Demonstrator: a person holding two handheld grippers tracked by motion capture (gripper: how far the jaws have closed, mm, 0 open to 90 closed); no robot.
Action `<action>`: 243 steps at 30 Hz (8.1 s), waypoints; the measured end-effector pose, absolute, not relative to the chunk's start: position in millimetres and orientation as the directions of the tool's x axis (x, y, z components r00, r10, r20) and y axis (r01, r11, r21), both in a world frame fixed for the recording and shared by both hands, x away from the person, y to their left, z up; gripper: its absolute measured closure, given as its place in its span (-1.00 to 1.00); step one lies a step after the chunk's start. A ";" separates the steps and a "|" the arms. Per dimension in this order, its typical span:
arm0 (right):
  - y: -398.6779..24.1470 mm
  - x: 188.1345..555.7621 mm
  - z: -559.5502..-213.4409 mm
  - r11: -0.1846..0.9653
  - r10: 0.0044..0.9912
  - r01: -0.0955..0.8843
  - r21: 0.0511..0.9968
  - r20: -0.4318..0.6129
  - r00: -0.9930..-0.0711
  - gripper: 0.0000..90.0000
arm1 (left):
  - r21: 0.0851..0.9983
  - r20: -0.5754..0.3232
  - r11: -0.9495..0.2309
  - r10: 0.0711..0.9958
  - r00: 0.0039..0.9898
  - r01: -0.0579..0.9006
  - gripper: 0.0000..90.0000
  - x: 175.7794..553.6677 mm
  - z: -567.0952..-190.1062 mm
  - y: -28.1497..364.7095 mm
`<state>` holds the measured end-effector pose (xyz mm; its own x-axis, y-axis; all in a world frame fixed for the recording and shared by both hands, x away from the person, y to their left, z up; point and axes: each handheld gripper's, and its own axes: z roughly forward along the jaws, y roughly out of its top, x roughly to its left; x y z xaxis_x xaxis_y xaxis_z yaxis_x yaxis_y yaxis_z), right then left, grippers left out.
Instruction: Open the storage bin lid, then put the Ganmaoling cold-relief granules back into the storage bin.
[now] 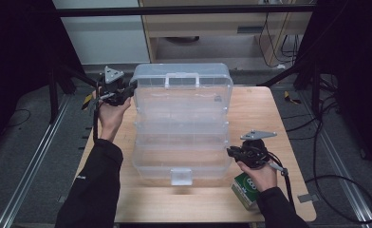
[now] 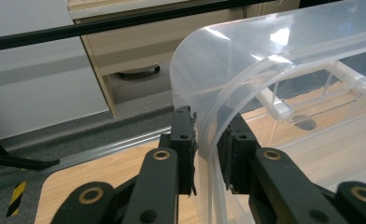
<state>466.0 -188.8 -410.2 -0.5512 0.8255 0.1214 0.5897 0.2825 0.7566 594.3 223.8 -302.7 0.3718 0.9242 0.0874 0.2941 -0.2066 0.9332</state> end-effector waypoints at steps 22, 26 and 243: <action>-188.9 467.9 -411.0 0.279 0.825 0.595 0.754 0.128 -0.550 0.71 | 0.931 0.059 -0.177 0.935 0.349 0.319 0.75 627.8 -308.5 219.7; -188.8 468.4 -410.9 0.278 0.824 0.598 0.752 0.133 -0.550 0.70 | 0.929 0.053 -0.174 0.936 0.349 0.328 0.75 635.7 -310.5 219.4; -200.1 431.1 -425.6 0.527 0.834 0.824 0.206 0.061 -0.549 -0.73 | 0.761 0.065 -0.312 0.909 0.411 0.568 -0.10 491.2 -422.5 299.9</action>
